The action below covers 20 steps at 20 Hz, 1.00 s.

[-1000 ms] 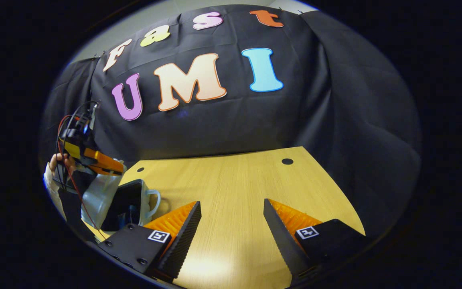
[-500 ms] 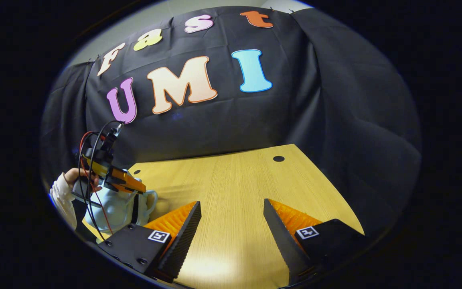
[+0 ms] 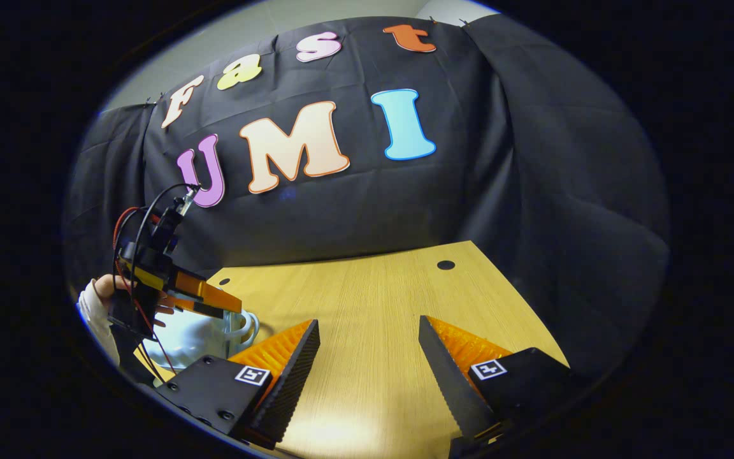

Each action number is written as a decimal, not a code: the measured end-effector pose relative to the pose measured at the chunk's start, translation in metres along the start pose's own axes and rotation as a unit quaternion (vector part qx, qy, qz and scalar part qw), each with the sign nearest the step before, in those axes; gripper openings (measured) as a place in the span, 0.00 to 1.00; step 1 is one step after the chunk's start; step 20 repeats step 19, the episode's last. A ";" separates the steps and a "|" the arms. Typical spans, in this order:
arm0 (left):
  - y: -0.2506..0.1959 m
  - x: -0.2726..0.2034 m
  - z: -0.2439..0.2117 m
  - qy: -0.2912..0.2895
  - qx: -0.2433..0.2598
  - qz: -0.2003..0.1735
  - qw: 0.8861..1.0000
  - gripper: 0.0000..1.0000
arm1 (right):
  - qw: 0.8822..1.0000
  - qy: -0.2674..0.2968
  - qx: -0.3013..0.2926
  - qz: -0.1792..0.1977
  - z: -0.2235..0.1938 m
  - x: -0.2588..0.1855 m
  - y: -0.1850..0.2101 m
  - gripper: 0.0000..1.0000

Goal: First open the suitcase, pack the skin care products into it, and then close the suitcase.

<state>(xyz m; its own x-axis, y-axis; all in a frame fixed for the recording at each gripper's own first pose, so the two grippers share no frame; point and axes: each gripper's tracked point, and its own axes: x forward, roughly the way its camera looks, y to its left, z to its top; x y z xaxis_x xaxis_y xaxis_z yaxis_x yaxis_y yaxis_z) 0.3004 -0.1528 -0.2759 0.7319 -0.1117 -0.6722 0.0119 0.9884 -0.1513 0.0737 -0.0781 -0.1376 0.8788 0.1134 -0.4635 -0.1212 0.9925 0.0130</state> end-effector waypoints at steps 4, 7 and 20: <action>-0.022 -0.027 -0.009 -0.028 0.020 0.003 0.999 0.90 | 1.000 -0.009 0.001 0.009 0.006 -0.006 -0.006 0.98; -0.034 -0.039 -0.024 -0.033 0.017 0.003 0.999 0.90 | 1.000 -0.016 0.002 0.014 0.008 -0.013 -0.006 0.98; -0.043 -0.063 -0.037 -0.037 -0.019 0.023 0.999 0.90 | 0.999 -0.023 0.004 0.022 0.006 -0.027 0.003 0.98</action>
